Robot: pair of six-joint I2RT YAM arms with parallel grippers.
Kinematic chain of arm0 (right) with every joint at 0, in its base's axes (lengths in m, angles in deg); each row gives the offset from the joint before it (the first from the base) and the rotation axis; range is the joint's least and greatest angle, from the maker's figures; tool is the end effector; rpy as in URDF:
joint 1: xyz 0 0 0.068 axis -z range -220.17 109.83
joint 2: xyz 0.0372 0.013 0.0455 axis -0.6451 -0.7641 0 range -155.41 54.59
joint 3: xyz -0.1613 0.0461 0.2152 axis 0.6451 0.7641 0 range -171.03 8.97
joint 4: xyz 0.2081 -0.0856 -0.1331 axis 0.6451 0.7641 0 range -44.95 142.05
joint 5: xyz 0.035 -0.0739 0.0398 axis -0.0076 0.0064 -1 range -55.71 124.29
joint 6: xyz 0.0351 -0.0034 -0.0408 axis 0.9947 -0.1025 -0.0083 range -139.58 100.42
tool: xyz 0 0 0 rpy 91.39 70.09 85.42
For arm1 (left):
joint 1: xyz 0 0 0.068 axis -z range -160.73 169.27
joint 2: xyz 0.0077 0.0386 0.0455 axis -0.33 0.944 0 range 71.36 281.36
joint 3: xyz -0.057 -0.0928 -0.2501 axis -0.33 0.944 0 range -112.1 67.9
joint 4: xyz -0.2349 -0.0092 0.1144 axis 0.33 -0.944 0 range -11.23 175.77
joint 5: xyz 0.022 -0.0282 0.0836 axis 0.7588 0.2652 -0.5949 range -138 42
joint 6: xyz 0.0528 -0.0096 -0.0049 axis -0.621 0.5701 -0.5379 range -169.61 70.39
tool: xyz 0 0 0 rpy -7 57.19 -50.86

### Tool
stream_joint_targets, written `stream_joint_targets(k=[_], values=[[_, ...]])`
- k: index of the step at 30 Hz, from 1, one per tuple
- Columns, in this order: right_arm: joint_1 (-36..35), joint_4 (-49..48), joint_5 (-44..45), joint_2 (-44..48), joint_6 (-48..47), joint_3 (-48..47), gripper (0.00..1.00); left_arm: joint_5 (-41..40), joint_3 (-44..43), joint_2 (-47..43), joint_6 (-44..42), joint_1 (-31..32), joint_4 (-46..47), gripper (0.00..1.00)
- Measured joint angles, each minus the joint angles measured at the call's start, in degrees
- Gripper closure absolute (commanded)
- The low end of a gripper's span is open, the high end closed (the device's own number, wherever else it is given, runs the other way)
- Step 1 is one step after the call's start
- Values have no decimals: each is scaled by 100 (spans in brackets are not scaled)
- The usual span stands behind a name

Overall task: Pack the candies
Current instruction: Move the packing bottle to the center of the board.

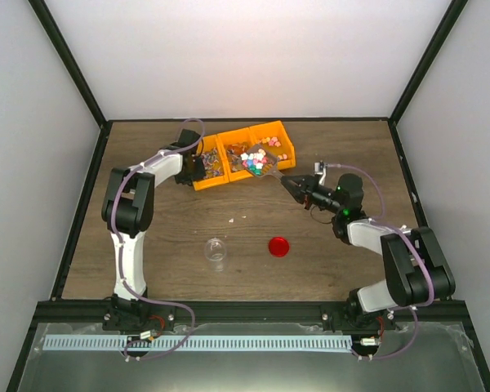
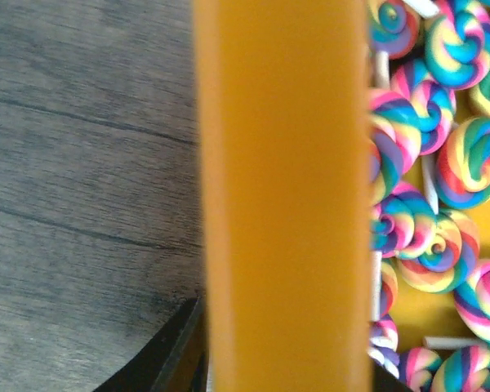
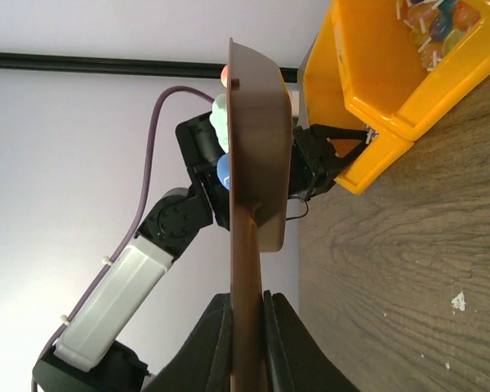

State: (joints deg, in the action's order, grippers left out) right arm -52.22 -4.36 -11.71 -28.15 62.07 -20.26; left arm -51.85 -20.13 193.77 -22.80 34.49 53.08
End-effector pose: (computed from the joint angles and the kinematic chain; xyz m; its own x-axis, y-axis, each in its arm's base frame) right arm 0.2676 0.0833 0.2071 -0.8478 0.5219 -0.0939 -0.0537 0.0918 0.9943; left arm 0.4256 -0.1133 0.1467 -0.8999 -0.2215 -0.3756 -0.1896 0.9745 -0.1204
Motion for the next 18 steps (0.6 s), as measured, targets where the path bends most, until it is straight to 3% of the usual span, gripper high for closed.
stream_joint_targets(k=[6,18], values=[[50,0,-162,264,-24,92,99,50,105,-111,-70,-20,-114,46],[74,-730,-566,251,131,201,99,-251,793,-1823,-518,22,-621,35]])
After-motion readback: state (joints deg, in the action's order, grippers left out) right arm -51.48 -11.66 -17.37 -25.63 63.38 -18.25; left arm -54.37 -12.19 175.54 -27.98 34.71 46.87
